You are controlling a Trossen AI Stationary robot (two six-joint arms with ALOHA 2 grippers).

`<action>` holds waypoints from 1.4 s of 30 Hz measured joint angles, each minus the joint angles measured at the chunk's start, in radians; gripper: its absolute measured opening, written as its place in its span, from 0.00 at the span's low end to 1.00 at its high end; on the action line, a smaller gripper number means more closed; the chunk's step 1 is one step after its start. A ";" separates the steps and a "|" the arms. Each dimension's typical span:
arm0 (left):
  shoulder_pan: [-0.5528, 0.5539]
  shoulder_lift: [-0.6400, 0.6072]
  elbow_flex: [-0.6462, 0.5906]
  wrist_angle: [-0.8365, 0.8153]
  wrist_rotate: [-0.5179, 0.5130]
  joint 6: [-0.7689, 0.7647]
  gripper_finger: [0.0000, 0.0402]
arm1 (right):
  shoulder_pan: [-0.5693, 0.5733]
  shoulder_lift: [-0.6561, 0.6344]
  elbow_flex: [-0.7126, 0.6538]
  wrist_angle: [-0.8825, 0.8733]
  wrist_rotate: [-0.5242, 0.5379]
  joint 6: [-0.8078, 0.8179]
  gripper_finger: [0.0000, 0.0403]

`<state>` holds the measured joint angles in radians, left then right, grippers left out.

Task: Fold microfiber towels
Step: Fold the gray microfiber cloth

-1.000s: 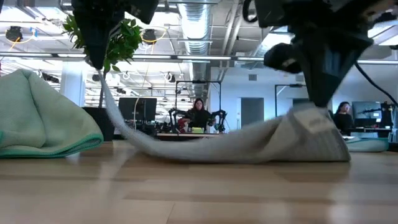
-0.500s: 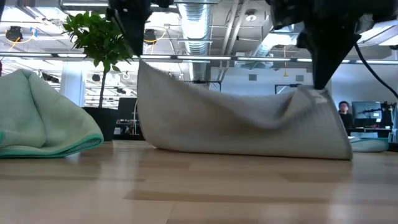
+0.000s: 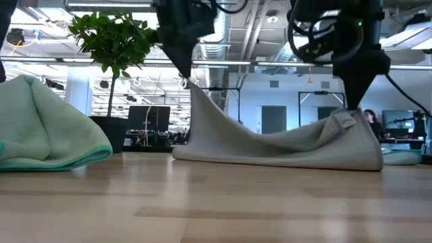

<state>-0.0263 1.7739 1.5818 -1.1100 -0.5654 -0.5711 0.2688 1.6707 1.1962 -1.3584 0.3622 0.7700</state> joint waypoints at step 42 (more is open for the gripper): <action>0.177 0.101 0.067 0.196 0.098 0.102 0.37 | -0.248 -0.069 -0.075 -0.013 -0.026 -0.002 0.59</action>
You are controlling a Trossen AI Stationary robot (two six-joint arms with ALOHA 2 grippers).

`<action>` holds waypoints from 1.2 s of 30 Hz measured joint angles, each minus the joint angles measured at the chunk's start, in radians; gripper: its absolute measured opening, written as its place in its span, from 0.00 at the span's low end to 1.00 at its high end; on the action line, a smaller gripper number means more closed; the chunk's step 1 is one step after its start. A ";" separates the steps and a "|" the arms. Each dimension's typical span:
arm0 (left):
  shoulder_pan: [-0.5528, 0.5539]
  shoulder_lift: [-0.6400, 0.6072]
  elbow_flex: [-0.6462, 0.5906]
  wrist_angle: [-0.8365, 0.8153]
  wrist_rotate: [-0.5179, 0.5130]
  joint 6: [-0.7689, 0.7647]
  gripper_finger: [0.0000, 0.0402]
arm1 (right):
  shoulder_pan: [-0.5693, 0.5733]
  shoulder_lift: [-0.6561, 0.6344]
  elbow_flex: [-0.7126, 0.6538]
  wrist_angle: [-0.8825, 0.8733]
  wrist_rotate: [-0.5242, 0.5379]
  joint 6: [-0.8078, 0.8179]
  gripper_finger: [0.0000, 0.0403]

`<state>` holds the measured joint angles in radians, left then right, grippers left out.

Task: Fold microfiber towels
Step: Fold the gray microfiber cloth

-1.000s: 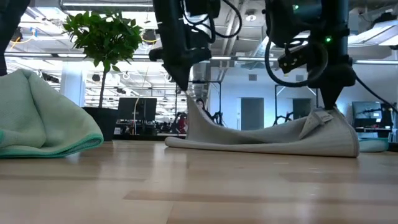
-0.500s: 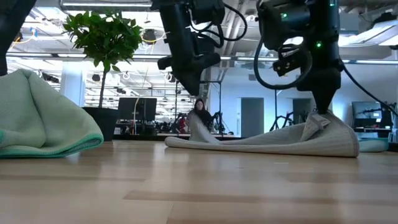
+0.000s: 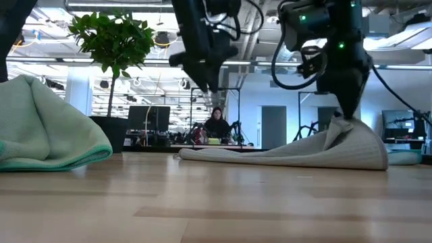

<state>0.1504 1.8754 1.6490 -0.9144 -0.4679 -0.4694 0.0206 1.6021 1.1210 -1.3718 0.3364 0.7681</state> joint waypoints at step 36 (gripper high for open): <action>-0.187 -0.046 0.390 -0.405 -0.121 -0.088 0.37 | 0.040 0.270 0.000 0.689 0.074 -0.614 0.59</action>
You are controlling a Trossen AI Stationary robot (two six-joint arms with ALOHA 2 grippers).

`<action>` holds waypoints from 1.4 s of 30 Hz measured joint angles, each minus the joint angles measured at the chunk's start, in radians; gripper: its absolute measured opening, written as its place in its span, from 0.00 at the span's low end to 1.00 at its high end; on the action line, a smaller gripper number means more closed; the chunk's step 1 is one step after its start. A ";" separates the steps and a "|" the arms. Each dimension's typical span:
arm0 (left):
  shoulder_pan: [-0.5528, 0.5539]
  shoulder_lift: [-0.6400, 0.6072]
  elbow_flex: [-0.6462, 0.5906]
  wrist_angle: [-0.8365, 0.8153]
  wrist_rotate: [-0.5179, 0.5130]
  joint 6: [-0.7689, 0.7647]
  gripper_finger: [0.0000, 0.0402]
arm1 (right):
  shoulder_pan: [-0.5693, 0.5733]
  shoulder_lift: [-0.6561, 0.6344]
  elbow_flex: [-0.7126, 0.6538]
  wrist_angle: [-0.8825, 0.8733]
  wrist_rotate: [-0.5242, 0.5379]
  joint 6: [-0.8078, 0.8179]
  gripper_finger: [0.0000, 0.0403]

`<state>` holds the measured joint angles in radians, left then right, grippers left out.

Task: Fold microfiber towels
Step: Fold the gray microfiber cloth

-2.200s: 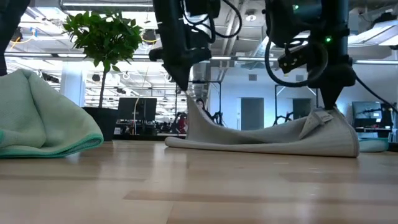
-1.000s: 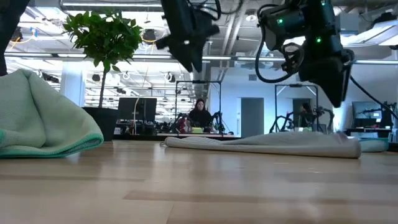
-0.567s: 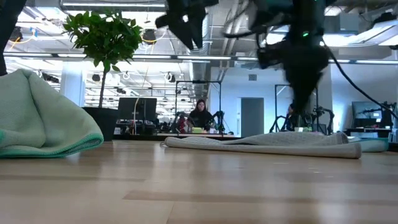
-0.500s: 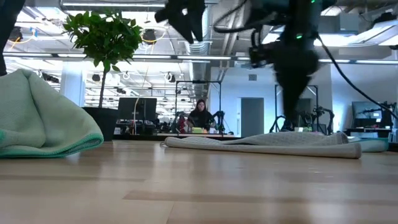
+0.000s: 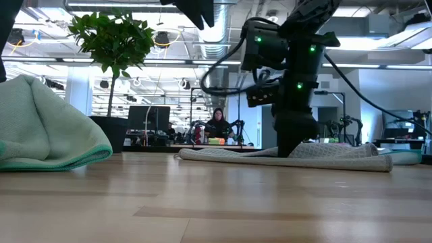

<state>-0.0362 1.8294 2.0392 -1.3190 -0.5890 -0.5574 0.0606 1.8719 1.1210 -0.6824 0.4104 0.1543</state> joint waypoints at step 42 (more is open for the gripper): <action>-0.005 0.000 -0.001 -0.063 0.000 -0.065 0.37 | -0.189 -0.015 0.000 -0.246 0.174 -0.212 0.59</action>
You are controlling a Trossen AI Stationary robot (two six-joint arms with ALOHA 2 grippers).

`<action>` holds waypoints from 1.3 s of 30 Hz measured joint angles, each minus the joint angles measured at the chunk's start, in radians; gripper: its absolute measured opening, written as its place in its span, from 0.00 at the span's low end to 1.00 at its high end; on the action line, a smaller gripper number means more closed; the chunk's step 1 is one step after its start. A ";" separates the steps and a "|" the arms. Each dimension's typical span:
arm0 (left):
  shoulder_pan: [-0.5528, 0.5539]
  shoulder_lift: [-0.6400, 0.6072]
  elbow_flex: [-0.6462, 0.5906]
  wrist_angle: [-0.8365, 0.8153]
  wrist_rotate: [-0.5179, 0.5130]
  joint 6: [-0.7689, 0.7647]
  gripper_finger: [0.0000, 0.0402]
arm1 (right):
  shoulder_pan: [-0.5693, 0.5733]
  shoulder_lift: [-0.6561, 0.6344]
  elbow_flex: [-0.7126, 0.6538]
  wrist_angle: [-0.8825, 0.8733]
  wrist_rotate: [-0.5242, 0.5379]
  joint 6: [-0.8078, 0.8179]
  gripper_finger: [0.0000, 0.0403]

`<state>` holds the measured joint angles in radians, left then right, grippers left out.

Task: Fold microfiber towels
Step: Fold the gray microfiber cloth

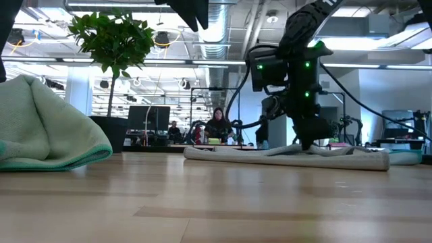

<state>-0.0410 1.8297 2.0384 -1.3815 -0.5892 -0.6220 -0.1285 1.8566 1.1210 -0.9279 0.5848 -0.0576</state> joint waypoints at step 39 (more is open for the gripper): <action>0.000 0.001 0.000 -0.016 0.026 -0.023 0.37 | 0.078 -0.099 -0.080 -0.065 -0.225 0.398 0.59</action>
<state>-0.0406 1.8309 2.0380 -1.3979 -0.5632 -0.6445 -0.0509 1.7571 1.0412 -0.9932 0.3597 0.3408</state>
